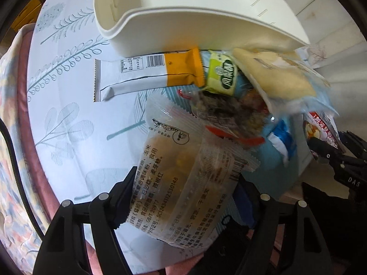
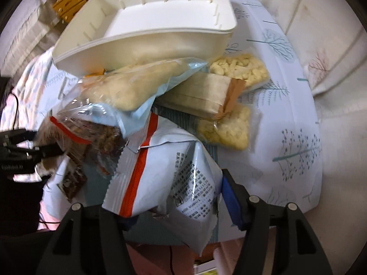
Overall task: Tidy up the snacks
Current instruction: 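Carry both bags over the white tray and open both tools to drop them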
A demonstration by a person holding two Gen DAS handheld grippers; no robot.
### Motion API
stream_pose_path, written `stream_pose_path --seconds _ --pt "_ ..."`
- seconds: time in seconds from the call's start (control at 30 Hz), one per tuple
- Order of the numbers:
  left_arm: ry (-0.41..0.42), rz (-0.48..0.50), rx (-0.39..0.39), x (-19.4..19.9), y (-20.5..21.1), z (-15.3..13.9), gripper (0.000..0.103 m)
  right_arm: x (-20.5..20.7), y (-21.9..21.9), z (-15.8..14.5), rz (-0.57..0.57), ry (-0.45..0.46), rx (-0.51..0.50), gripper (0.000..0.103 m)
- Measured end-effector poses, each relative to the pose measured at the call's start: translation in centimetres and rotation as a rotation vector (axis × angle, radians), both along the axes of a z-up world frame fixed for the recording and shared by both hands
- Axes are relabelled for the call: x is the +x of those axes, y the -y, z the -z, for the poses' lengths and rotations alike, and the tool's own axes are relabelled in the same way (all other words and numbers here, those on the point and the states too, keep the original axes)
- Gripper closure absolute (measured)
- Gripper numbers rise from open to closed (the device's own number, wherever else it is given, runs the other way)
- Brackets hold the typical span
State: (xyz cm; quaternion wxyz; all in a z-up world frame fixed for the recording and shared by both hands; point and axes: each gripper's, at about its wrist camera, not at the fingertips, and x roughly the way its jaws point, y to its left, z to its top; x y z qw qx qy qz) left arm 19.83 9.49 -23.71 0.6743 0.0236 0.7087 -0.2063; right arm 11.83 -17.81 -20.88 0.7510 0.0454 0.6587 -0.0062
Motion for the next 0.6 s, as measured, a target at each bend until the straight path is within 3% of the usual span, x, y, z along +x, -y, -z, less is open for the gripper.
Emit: stream_pose_path --seconds 0.3,0.6 --pt "0.079 0.024 -0.044 -0.3 0.0 -6.8 0.029 -1.0 1.1 -6.3 0.046 0.120 0.097 0.041" --pt "0.186 0.001 -0.087 0.2 2.4 -14.6 0.029 1.2 -0.6 -12.7 -0.094 0.277 0.182 0.040"
